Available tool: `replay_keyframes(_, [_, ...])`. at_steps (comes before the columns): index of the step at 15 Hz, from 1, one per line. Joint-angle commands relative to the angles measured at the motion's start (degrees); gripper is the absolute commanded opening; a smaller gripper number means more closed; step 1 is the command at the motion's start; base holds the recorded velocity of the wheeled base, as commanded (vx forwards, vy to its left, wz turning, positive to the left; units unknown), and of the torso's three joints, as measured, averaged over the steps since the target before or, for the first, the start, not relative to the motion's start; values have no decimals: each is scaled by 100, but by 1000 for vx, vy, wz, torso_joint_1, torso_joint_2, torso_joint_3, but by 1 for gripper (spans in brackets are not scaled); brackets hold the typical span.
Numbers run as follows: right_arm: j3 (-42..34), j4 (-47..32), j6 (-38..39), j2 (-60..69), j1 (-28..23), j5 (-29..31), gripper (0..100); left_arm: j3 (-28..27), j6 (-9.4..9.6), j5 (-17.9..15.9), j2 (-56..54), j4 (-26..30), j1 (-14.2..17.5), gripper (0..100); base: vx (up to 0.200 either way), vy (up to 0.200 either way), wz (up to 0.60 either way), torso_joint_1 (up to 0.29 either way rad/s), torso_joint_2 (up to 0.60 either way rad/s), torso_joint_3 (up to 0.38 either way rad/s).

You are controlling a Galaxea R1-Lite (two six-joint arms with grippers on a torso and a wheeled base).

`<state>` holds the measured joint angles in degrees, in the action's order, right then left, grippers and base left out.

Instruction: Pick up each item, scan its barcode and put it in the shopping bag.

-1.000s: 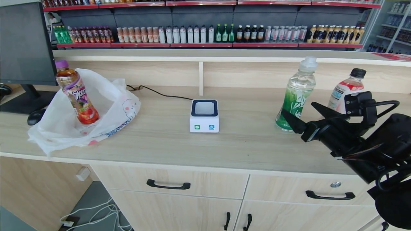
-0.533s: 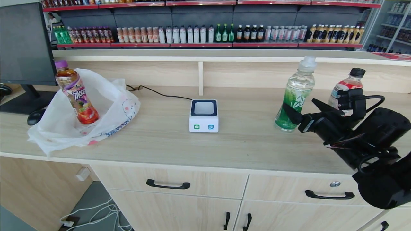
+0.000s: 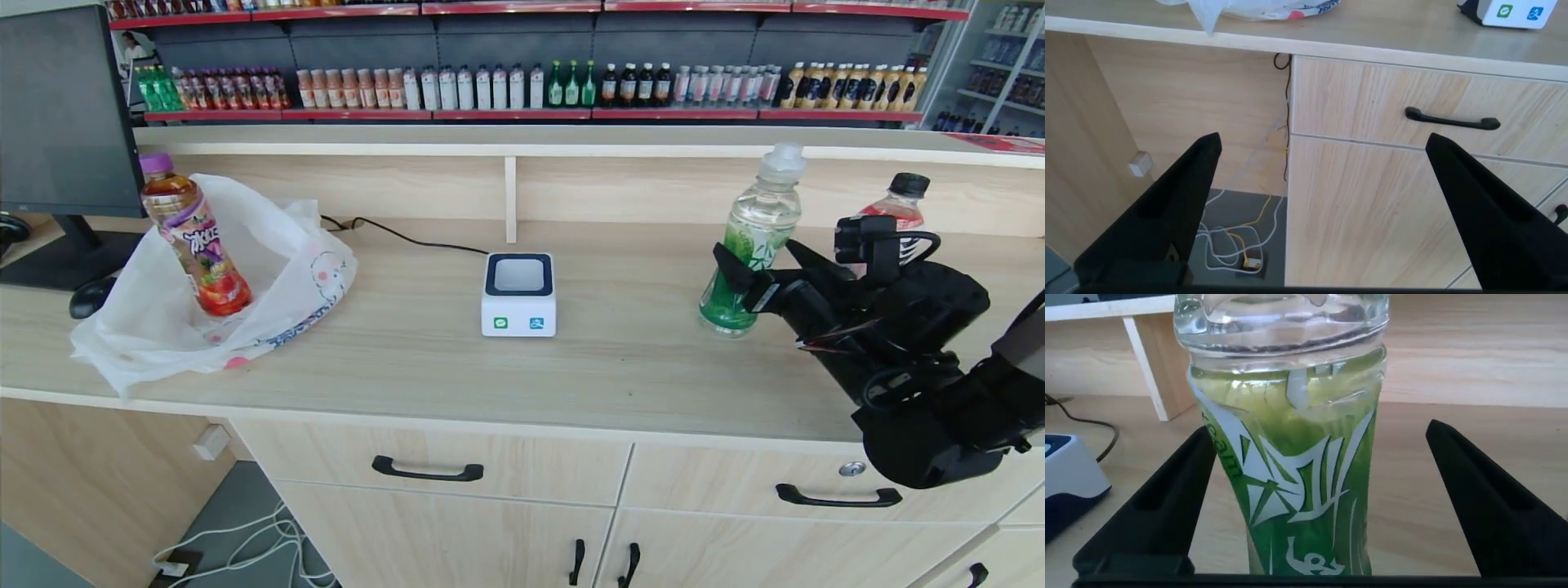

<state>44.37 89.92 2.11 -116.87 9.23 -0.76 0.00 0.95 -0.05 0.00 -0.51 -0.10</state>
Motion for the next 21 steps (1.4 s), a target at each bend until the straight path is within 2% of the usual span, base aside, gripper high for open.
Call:
replay_keyframes(1, [221, 8, 0, -222, 0, -4, 100, 0, 107, -4, 0, -10, 1, 100, 0, 0, 0, 0, 0, 0])
replay_keyframes(13, [792, 8, -9, -618, 185, -21, 100, 0, 151, -4, 0, -10, 1, 100, 0, 0, 0, 0, 0, 0])
replay_keyframes(14, [792, 8, 0, -653, 237, -21, 0, 0, 142, -4, 0, -19, 1, 100, 0, 0, 0, 0, 0, 0])
replay_keyframes(21, [801, 8, 44, -618, 237, 5, 0, 0, 142, -4, 0, -19, 1, 100, 0, 0, 0, 0, 0, 0])
